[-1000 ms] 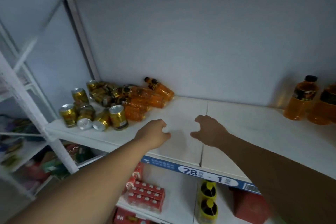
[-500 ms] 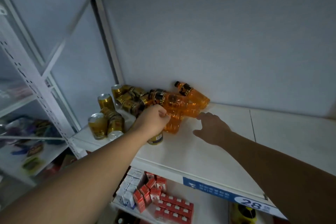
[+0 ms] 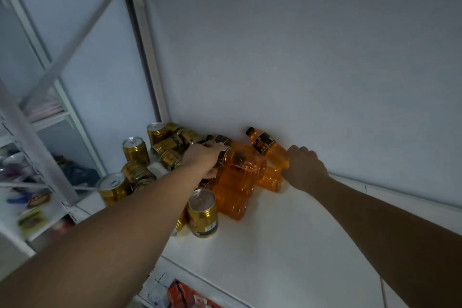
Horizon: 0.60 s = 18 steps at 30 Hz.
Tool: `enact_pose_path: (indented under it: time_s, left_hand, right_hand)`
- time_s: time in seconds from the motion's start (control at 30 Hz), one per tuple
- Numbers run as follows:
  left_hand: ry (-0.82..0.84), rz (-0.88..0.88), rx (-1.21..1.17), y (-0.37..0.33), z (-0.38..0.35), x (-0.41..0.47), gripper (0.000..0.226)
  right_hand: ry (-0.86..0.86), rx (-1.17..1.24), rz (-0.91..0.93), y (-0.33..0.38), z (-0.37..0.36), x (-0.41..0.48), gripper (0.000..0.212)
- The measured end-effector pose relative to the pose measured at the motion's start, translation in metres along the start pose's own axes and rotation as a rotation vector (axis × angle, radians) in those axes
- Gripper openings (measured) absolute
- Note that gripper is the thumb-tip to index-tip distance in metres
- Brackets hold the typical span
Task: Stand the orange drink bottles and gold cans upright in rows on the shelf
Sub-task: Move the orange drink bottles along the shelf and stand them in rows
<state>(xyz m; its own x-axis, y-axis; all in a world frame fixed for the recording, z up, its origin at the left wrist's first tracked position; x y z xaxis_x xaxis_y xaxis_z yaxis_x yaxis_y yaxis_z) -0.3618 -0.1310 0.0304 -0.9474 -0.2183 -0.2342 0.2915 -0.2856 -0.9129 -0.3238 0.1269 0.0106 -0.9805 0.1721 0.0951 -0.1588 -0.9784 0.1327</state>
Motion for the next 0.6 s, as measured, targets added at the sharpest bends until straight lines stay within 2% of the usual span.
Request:
enact_pose_path:
  time_s: [0.17, 0.27, 0.43, 0.6]
  left_hand:
    - [0.079, 0.130, -0.111, 0.000, -0.004, 0.021, 0.041]
    - [0.138, 0.160, -0.099, 0.002, -0.002, 0.033, 0.041]
    - [0.171, 0.178, 0.052, 0.004, -0.008, 0.050, 0.055]
    - [0.113, 0.127, 0.149, 0.003, -0.008, 0.056, 0.057]
  right_hand:
    - [0.024, -0.014, -0.045, -0.005, -0.009, 0.028, 0.040]
    - [0.070, -0.013, -0.058, -0.002, -0.014, 0.041, 0.050]
    - [0.125, 0.029, -0.074, 0.005, -0.026, 0.060, 0.065]
    - [0.138, 0.139, -0.087, 0.009, -0.037, 0.072, 0.073]
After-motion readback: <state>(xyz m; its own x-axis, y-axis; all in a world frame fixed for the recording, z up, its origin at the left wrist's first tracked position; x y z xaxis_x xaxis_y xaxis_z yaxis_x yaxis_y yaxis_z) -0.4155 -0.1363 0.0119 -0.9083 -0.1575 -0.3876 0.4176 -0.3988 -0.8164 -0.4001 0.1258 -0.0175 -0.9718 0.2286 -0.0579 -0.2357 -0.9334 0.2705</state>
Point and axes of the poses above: each hand's wrist, its own x-axis towards the middle knuckle, its own z-axis out of the back of the hand, y = z × x, the point moved 2 cm from there along x, towards the middle knuckle, and after that the axes turned 5 degrees about -x, right-handed, at the moved point
